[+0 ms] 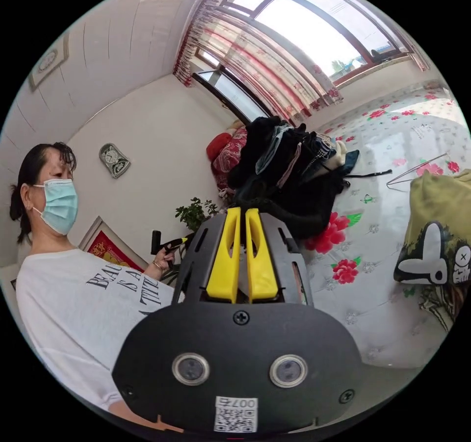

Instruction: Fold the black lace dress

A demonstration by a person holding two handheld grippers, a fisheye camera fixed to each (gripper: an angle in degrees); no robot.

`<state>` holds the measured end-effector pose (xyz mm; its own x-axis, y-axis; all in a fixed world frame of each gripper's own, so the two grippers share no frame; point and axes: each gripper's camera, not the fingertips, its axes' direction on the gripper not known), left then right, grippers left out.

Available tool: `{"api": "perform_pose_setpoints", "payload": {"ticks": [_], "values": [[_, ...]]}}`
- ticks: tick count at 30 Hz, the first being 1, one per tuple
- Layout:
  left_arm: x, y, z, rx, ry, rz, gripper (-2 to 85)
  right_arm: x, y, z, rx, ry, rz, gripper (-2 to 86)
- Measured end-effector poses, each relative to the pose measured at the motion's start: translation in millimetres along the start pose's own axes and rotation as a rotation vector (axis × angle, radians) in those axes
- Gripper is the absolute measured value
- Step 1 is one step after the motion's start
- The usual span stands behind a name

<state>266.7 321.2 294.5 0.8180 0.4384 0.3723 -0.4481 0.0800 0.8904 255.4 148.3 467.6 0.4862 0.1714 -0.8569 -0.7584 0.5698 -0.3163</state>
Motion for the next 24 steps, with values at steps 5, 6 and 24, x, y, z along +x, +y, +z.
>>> {"api": "perform_pose_setpoints", "payload": {"ticks": [5,6,24], "values": [[-24,55,11,-0.071,0.011,-0.168,-0.7,1,57,-1,-0.111,0.108,0.102,-0.3],[-32,61,18,-0.087,0.016,-0.206,-0.7,6,64,4,-0.134,0.119,0.133,-0.3],[-111,-103,134,-0.033,-0.34,-0.31,-0.7,139,-78,227,-0.289,0.709,0.301,1.0]]}}
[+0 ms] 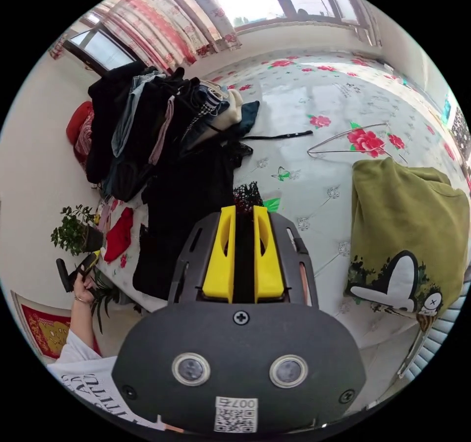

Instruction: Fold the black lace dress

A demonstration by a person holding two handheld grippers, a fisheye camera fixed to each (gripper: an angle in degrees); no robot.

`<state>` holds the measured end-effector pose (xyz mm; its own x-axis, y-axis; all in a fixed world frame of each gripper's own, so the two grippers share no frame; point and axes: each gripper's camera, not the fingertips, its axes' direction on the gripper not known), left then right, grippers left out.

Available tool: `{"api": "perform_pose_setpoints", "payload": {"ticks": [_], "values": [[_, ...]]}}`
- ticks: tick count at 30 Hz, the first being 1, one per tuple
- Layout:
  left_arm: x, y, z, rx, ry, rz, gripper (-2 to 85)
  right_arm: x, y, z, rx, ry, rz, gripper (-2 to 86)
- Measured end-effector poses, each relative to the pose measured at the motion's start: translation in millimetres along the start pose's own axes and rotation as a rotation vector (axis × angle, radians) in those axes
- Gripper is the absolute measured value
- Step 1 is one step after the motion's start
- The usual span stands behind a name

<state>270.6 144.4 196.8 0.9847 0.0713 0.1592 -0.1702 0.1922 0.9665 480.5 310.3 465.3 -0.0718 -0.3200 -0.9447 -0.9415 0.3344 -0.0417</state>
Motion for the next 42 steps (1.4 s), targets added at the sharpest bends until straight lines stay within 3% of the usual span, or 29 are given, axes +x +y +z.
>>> {"api": "perform_pose_setpoints", "payload": {"ticks": [3,10,20,42], "values": [[39,29,15,-0.084,-0.015,0.178,-0.8,-16,14,17,0.009,0.042,-0.05,0.3],[139,119,76,-0.337,0.067,0.43,-0.9,-132,72,56,-0.053,-0.163,-0.298,0.1],[198,132,83,-0.341,0.086,0.568,-1.0,-275,110,92,-0.217,-0.342,-0.502,0.9],[225,166,116,-0.355,0.129,0.665,-0.9,-287,124,104,-0.182,-0.254,-0.517,-0.3]]}}
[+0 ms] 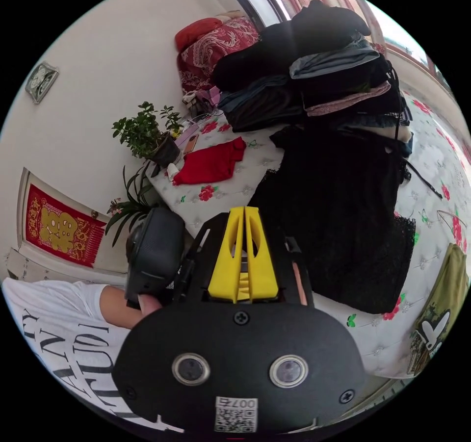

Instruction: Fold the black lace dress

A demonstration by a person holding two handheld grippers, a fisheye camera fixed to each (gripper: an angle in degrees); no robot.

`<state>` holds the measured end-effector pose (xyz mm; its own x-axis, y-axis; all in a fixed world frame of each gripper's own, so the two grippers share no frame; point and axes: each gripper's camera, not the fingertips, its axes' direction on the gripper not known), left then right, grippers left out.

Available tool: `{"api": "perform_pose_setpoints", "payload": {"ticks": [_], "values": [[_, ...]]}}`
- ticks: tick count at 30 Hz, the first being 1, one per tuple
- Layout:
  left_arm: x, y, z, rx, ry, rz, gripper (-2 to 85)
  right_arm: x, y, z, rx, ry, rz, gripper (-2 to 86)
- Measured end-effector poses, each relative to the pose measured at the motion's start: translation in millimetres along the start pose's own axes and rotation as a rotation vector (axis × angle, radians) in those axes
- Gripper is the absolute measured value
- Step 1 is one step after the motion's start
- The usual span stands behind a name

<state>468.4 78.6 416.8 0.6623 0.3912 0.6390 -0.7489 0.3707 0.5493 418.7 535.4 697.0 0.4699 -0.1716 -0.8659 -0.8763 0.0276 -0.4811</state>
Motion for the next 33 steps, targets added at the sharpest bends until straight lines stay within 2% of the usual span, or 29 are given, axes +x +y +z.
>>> {"api": "perform_pose_setpoints", "payload": {"ticks": [10,13,19,24,28,33], "values": [[-1,-8,19,-0.01,-0.08,-0.022,-0.9,6,5,-18,0.041,0.044,-0.057,-0.2],[-8,-9,24,-0.007,-0.192,-0.045,-0.6,26,4,-21,0.036,0.023,-0.027,-0.2],[-79,21,29,-0.088,-0.27,-0.25,3.9,126,47,-50,0.028,0.122,0.148,0.0],[-118,44,36,-0.153,-0.339,-0.369,5.5,233,114,-104,0.054,0.212,0.411,1.6],[-136,50,46,-0.198,-0.359,-0.429,6.3,282,148,-139,0.114,0.239,0.509,8.2],[-152,54,58,-0.243,-0.369,-0.478,7.5,333,165,-156,0.082,0.222,0.598,13.6]]}}
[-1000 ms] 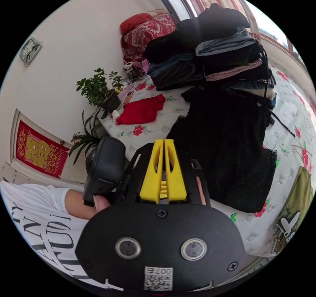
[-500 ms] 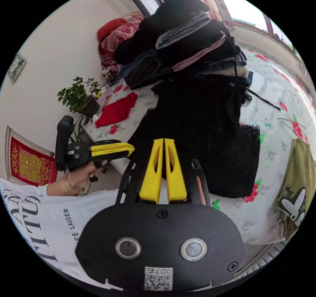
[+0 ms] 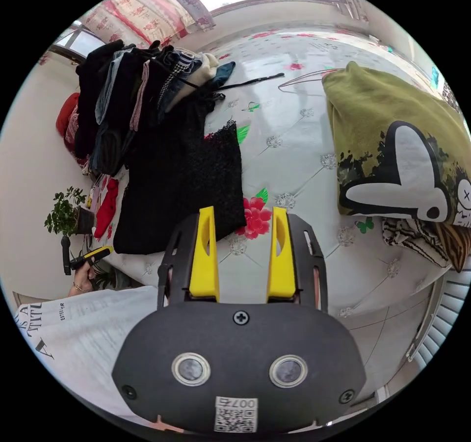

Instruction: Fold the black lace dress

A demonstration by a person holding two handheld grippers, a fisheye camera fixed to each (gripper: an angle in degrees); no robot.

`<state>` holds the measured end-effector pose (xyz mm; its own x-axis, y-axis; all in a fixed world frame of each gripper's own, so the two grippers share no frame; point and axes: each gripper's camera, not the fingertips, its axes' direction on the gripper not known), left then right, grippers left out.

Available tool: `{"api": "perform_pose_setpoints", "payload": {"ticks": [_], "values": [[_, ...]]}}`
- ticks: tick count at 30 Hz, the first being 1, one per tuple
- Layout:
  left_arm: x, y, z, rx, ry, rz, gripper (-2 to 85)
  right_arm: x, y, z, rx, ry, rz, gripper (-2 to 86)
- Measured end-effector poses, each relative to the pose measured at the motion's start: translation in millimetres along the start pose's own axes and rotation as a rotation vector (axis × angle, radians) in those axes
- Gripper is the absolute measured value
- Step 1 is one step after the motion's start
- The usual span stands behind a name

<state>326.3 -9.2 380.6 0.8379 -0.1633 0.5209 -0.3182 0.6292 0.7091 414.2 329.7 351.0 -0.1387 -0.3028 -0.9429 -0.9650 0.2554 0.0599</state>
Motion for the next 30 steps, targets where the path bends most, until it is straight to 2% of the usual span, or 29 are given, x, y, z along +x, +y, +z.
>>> {"api": "perform_pose_setpoints", "payload": {"ticks": [8,17,21,26,30], "values": [[-13,-10,28,-0.074,0.007,-0.035,9.4,16,-18,19,-0.115,-0.053,-0.005,14.7],[-24,-19,34,-0.081,0.017,-0.016,8.5,2,-40,18,-0.244,-0.024,-0.105,5.6],[-30,-20,34,-0.077,0.062,-0.004,0.2,-5,-46,-8,-0.207,-0.063,-0.169,2.3],[-31,-14,27,-0.088,0.033,0.055,-0.9,-5,-35,-52,-0.148,-0.122,-0.212,0.8],[-45,14,23,-0.101,0.085,0.064,-0.9,0,-4,-71,-0.165,-0.104,-0.204,0.5]]}}
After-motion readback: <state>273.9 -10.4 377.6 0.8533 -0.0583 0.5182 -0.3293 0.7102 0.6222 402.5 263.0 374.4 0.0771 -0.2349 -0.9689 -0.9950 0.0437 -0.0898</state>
